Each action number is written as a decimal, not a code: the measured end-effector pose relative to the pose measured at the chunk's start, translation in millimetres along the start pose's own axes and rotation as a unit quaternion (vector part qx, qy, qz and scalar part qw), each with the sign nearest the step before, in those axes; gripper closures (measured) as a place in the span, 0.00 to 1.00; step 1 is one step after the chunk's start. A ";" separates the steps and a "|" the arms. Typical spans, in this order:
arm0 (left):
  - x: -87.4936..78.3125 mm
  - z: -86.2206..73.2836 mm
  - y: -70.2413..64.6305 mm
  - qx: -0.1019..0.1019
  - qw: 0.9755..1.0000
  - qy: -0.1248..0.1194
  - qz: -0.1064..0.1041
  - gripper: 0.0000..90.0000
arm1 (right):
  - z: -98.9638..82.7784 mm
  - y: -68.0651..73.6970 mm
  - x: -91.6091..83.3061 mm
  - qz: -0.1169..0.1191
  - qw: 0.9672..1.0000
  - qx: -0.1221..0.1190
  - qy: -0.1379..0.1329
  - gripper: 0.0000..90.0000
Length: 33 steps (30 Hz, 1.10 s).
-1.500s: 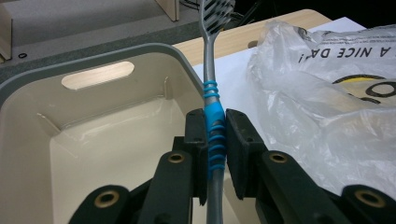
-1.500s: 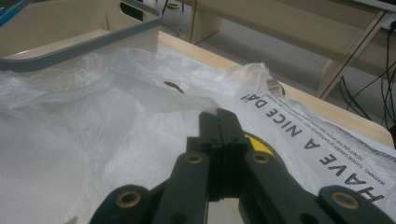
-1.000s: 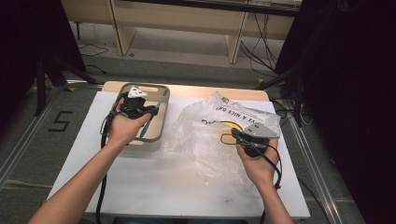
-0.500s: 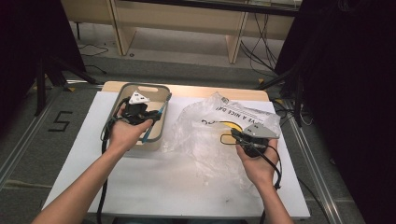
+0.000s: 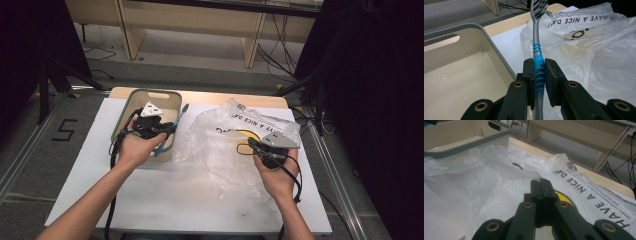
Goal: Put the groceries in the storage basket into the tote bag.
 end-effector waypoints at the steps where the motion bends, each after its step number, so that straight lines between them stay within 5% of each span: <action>1: 0.0 0.0 0.0 0.000 1.000 0.000 0.000 0.88 | 0.0 0.0 0.0 0.000 1.000 0.000 0.000 1.00; 33: -1.8 -8.7 -25.9 0.023 0.999 0.002 -0.028 0.88 | -0.6 0.4 0.9 0.000 1.000 0.001 0.002 1.00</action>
Point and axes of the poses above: each handheld gripper's, and its own axes: x roughly forward along the jaws, z roughly out of its top, y roughly to its left, the point moved 6 cm from there along x, roughly forward along the jaws, and after that the axes turned 2 degrees about x, right-handed, at the moved point
